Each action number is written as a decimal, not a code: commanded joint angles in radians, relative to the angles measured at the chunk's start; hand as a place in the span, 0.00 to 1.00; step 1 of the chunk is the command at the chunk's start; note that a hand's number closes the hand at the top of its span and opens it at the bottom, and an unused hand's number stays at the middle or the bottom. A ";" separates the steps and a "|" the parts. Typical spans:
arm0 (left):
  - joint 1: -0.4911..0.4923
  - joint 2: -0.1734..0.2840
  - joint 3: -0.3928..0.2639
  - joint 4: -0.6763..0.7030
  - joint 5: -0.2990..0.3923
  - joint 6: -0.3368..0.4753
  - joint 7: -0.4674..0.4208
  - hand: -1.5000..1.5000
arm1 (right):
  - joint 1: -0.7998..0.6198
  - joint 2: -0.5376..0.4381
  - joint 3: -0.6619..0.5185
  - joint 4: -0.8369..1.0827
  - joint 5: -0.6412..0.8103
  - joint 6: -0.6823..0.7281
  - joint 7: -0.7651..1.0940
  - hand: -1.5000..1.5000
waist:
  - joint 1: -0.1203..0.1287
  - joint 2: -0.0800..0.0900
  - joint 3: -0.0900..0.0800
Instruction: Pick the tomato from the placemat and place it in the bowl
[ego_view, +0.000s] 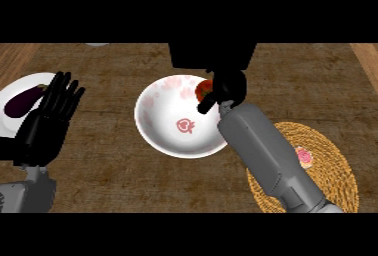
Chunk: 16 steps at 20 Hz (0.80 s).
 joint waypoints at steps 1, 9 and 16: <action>-0.014 0.002 0.003 0.029 0.002 -0.018 -0.008 0.50 | 0.008 0.001 -0.019 0.076 -0.115 -0.113 -0.197 0.00 | -0.001 0.000 0.000; -0.014 -0.017 -0.005 -0.004 -0.025 0.035 0.018 0.50 | 0.047 0.001 -0.182 -0.082 -0.333 -0.385 -0.409 0.00 | -0.014 -0.005 0.002; 0.049 -0.036 -0.013 -0.044 -0.029 0.035 0.028 0.50 | 0.175 -0.048 -0.237 -0.267 -0.364 -0.386 -0.388 0.00 | -0.045 -0.017 0.000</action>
